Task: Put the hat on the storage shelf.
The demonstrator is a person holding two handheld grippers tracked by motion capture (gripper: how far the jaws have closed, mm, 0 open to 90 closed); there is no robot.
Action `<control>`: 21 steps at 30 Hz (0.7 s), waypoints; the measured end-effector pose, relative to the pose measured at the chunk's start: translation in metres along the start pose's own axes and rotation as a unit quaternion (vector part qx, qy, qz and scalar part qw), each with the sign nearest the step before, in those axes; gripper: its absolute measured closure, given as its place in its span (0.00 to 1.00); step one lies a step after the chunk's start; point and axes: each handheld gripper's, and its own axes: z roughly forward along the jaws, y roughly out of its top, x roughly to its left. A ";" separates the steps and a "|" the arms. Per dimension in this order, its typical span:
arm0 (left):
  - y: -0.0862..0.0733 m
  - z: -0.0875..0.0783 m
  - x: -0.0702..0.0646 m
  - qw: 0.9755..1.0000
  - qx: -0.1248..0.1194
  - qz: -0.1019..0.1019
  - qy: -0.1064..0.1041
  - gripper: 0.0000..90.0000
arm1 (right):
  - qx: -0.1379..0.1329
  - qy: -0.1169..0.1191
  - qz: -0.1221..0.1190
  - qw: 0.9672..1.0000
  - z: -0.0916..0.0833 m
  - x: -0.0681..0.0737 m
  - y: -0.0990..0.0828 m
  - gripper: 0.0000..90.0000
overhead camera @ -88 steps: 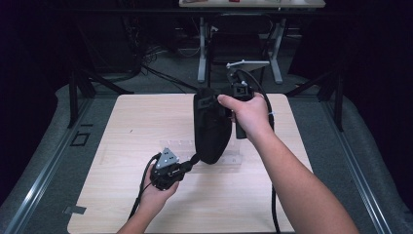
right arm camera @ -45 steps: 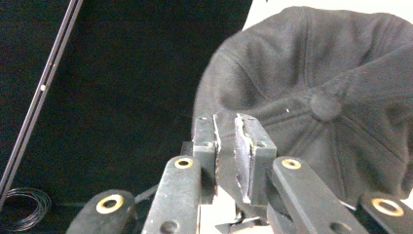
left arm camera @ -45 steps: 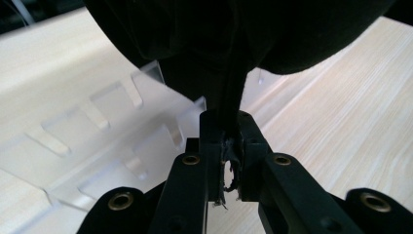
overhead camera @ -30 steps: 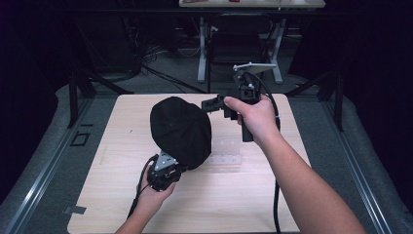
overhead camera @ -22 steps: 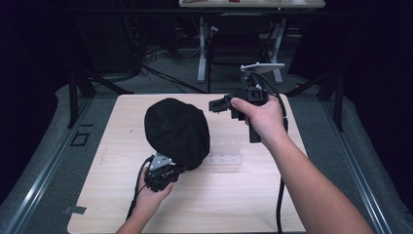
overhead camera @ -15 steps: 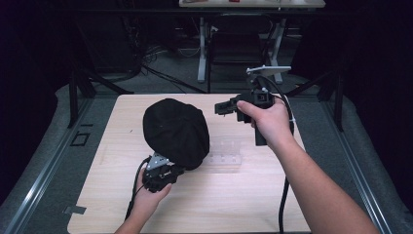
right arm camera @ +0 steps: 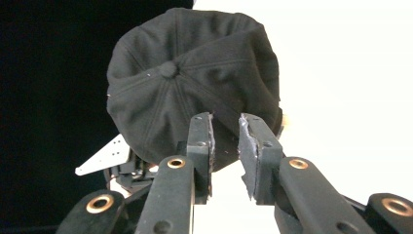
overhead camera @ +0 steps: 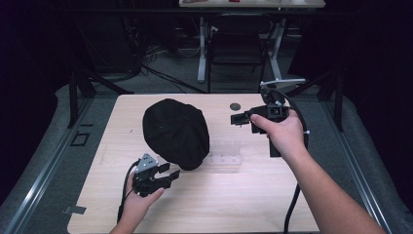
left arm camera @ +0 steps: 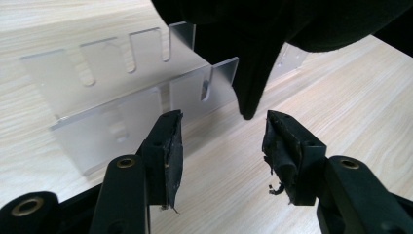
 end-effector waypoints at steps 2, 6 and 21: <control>-0.002 -0.003 0.002 1.000 0.001 -0.001 0.005 0.54 | -0.001 -0.009 -0.002 1.000 -0.001 -0.004 -0.004 0.82; -0.006 -0.008 0.006 1.000 0.004 -0.012 0.011 0.54 | -0.005 -0.026 -0.007 1.000 -0.003 -0.012 -0.014 0.81; -0.028 -0.017 0.017 0.999 0.003 -0.026 0.025 0.50 | -0.018 -0.100 -0.063 0.993 0.003 -0.042 -0.058 0.68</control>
